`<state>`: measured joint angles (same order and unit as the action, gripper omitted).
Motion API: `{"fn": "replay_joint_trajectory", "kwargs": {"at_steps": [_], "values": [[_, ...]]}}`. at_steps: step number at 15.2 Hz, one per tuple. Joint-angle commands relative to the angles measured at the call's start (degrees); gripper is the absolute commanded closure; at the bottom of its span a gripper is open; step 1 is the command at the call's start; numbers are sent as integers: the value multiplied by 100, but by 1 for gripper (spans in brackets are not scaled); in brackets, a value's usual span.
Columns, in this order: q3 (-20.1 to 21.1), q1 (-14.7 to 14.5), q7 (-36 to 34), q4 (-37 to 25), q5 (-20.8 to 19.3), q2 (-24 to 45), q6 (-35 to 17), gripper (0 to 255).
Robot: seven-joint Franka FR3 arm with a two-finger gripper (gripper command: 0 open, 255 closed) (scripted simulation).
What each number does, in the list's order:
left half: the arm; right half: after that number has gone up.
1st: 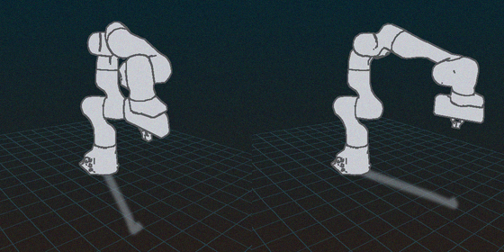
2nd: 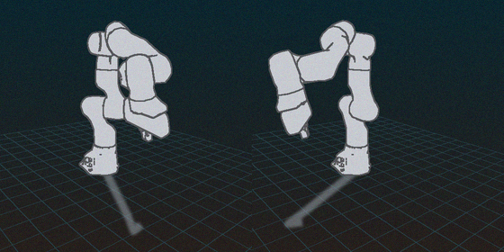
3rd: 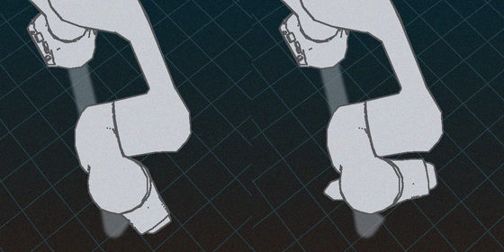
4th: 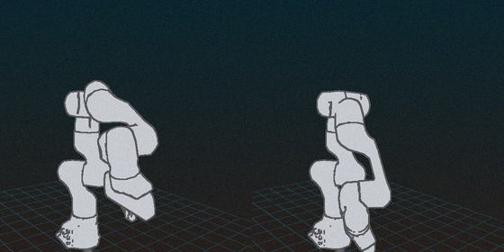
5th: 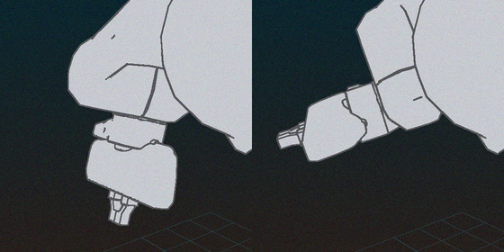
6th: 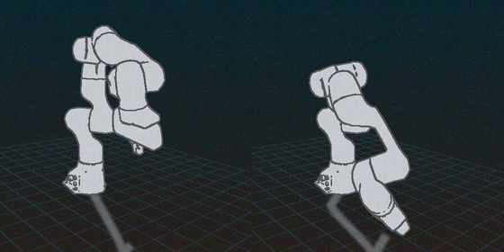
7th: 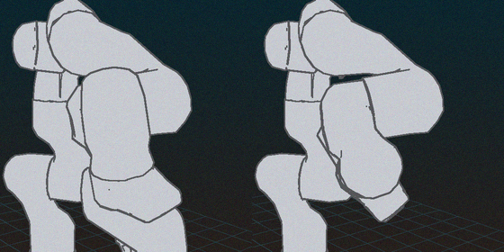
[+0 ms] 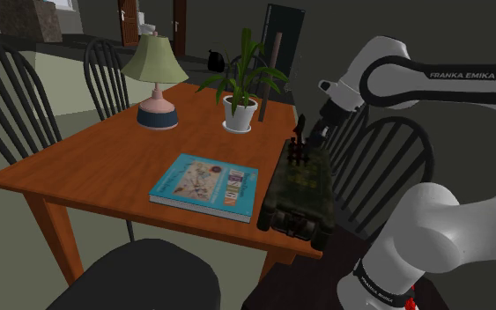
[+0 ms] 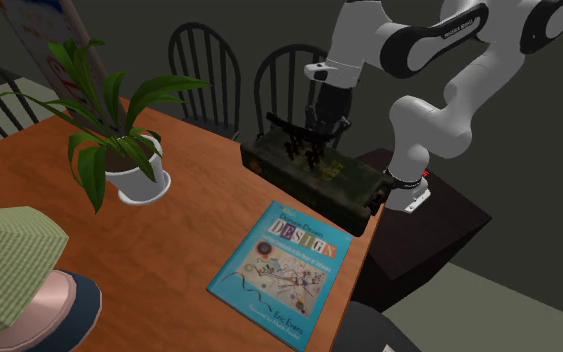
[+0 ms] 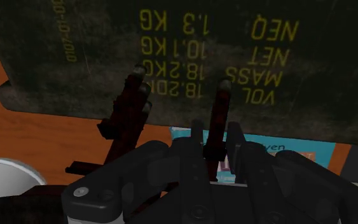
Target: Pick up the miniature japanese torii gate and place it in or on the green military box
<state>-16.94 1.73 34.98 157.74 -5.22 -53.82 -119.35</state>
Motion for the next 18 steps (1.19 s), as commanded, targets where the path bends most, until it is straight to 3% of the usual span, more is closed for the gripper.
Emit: {"fn": "replay_joint_trajectory", "kwargs": {"at_steps": [1,2,13,18], "values": [[-100,481,95,434,-112,-1448,423,255],[-157,568,147,505,-175,-1704,617,255],[-532,698,211,1371,-535,-1810,-124,255],[-565,663,175,1370,-581,-1823,-117,255]]}}
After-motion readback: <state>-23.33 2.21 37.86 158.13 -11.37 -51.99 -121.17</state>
